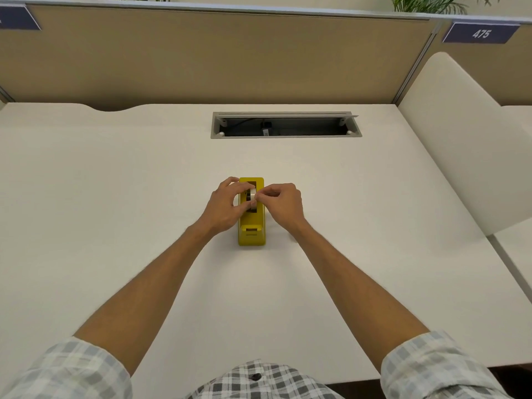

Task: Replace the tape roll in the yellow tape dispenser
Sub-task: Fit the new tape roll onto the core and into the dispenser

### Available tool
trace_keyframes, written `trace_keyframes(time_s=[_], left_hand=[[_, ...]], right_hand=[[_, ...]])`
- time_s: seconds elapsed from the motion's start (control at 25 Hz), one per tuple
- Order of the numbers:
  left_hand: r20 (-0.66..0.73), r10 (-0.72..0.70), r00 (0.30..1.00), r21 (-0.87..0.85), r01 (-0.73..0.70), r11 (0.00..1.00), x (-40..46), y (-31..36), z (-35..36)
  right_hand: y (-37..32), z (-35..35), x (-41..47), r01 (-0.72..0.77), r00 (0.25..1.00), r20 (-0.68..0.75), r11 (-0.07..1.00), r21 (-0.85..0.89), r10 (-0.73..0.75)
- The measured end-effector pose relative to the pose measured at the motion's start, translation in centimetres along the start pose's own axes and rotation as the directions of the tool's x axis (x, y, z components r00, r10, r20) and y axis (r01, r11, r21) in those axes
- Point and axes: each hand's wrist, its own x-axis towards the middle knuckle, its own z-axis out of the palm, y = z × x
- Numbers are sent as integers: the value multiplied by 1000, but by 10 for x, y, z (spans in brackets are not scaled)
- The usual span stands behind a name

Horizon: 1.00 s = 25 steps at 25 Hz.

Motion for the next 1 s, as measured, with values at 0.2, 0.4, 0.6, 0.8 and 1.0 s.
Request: trace_keyframes(time_s=[0.2,0.4,0.6,0.8,1.0], left_hand=[[0,9,1000,-6,-9,1000,-1,-1,0],[-17,8,1000,42,-7,999,-1,-4,2],[-15,86,996,108,-84,991,-1,-5,4],[14,170,985,206,-169,964,3,-7,5],[37,152,988,280,-157,947,9,-8,3]], right_hand=[[-1,4,-3,-59,997,-44,996,63,62],[-5,10,-5,-81,993,-81,993,87,88],[-3,12,-10,-74,993,-83,993,89,82],[-4,13,-11,-84,991,-101,994,73,91],[-2,14,-12,-72,992,-100,996,60,78]])
